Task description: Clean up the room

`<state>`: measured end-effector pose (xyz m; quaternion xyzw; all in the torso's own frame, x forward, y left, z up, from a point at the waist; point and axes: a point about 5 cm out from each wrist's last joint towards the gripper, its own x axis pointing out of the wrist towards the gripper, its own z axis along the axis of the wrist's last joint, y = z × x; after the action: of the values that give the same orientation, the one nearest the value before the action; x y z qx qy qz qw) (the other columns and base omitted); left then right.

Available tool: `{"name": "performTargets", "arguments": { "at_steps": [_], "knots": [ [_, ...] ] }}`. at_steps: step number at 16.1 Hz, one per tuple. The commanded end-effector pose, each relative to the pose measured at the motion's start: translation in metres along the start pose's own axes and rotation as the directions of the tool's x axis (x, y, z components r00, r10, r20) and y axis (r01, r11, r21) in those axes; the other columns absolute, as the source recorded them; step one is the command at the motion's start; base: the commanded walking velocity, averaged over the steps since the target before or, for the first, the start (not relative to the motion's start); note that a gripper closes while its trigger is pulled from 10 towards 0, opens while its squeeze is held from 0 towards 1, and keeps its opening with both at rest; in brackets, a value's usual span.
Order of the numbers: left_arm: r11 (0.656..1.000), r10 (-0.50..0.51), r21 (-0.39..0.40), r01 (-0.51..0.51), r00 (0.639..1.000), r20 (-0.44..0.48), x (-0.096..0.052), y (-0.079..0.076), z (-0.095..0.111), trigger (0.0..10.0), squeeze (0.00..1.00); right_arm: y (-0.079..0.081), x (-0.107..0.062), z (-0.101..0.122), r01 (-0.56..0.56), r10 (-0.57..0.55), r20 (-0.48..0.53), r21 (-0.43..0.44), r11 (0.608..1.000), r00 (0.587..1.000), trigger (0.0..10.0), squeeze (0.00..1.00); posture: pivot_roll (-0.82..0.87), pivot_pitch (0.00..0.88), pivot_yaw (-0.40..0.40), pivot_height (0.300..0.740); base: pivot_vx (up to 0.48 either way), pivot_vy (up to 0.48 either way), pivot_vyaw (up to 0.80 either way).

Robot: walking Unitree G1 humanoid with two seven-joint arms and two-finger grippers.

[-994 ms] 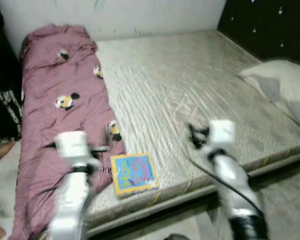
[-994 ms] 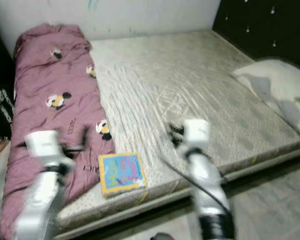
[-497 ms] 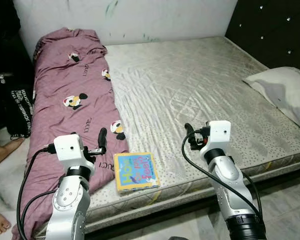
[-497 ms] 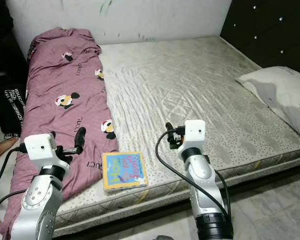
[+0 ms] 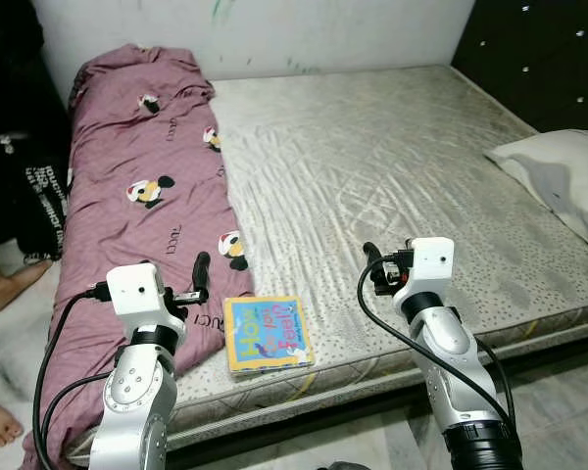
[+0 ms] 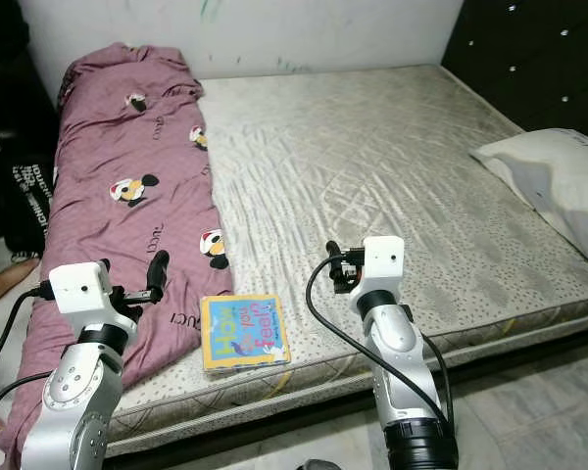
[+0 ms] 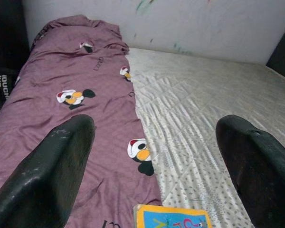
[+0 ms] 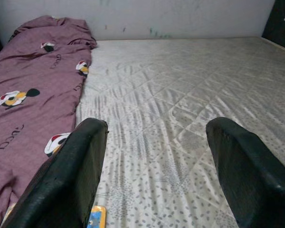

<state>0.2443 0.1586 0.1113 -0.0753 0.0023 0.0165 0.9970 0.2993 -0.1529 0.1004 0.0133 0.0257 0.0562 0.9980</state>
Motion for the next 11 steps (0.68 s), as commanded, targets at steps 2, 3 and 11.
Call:
{"name": "performTargets", "arguments": {
  "at_steps": [2, 3, 11],
  "knots": [
    [1.0, 0.002, 0.004, -0.002, 1.0, -0.005, -0.0002, 0.0, 0.0009, 10.0, 0.0, -0.0018, -0.0007, 0.0047, 0.007, -0.007, 0.019, -0.002, 1.0, 1.0, 10.0, 0.0, -0.03, 0.077, -0.022, 0.715, 0.0, 0.0, 0.0],
    [1.0, 0.003, 0.004, -0.003, 1.0, -0.005, -0.0001, 0.0, 0.0009, 10.0, 0.0, -0.0018, -0.0007, 0.0047, 0.007, -0.007, 0.019, -0.002, 1.0, 1.0, 10.0, 0.0, -0.03, 0.078, -0.022, 0.705, 0.0, 0.0, 0.0],
    [1.0, 0.004, 0.013, -0.004, 1.0, -0.003, 0.0009, -0.0001, 0.0013, 10.0, 0.0, -0.0018, -0.0002, 0.005, 0.007, -0.007, 0.02, -0.004, 1.0, 1.0, 10.0, 0.0, -0.03, 0.077, -0.023, 0.635, 0.0, 0.0, 0.0]
  ]
}}
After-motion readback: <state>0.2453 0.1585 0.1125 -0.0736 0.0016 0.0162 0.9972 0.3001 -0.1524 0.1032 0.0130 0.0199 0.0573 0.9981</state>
